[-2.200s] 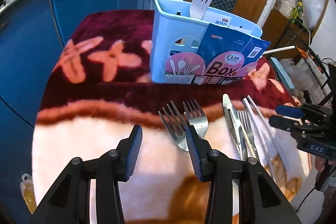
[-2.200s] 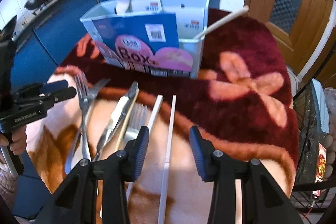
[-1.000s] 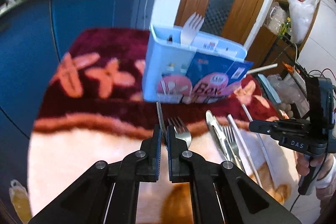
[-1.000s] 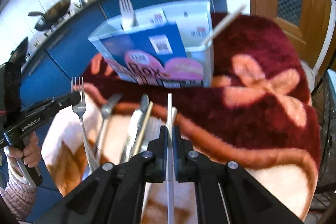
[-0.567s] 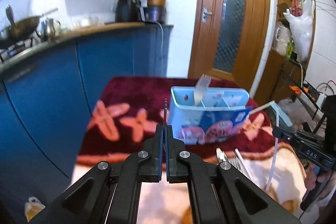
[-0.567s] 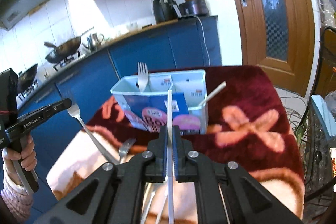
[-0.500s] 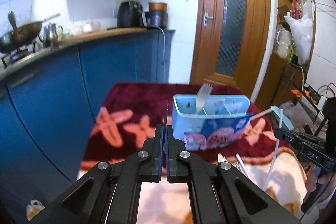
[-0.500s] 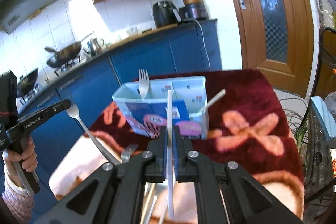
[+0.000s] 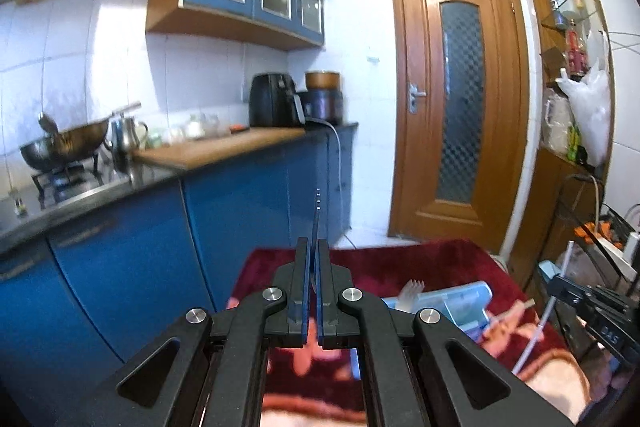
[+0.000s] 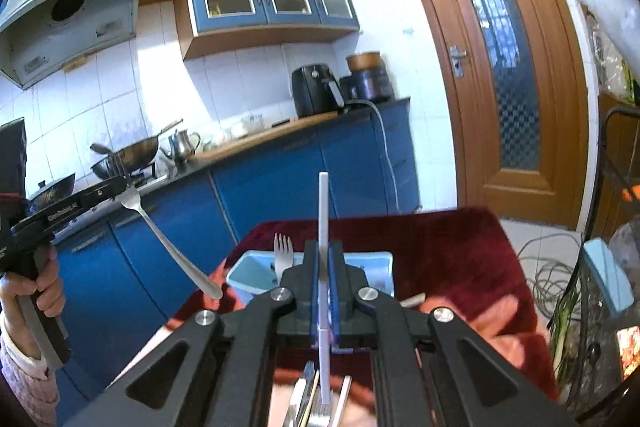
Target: Organize utensils
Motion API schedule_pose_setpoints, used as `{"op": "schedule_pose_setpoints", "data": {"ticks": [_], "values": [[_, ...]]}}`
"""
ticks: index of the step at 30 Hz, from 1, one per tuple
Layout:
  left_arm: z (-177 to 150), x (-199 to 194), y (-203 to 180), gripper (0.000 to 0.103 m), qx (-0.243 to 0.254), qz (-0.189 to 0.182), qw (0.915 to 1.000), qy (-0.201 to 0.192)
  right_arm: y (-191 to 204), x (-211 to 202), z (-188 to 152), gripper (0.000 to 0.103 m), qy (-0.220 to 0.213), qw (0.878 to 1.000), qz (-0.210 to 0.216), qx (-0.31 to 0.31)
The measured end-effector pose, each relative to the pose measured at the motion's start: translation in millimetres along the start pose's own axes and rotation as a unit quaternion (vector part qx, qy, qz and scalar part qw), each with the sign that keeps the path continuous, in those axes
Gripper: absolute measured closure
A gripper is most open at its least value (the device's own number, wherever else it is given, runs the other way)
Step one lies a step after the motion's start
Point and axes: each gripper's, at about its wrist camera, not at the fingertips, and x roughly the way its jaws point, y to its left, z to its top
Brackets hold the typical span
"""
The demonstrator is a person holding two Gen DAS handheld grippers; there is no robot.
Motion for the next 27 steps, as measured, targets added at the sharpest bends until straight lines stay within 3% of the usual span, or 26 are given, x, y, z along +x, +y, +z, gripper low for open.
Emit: {"op": "schedule_pose_setpoints", "data": {"ticks": [6, 15, 27], "values": [[8.5, 27.8, -18.7, 0.101, 0.026, 0.032, 0.9991, -0.014, 6.9, 10.3, 17.5, 0.097, -0.035, 0.999, -0.030, -0.021], [-16.2, 79.1, -43.1, 0.101, 0.046, 0.033, 0.9982, 0.018, 4.9, 39.2, 27.1, 0.097, -0.083, 0.994, -0.067, -0.033], [-60.2, 127.3, -49.0, 0.101, 0.034, 0.000, 0.9964, 0.078, -15.1, 90.8, -0.4, 0.097, -0.034, 0.995, -0.085, -0.035]]}}
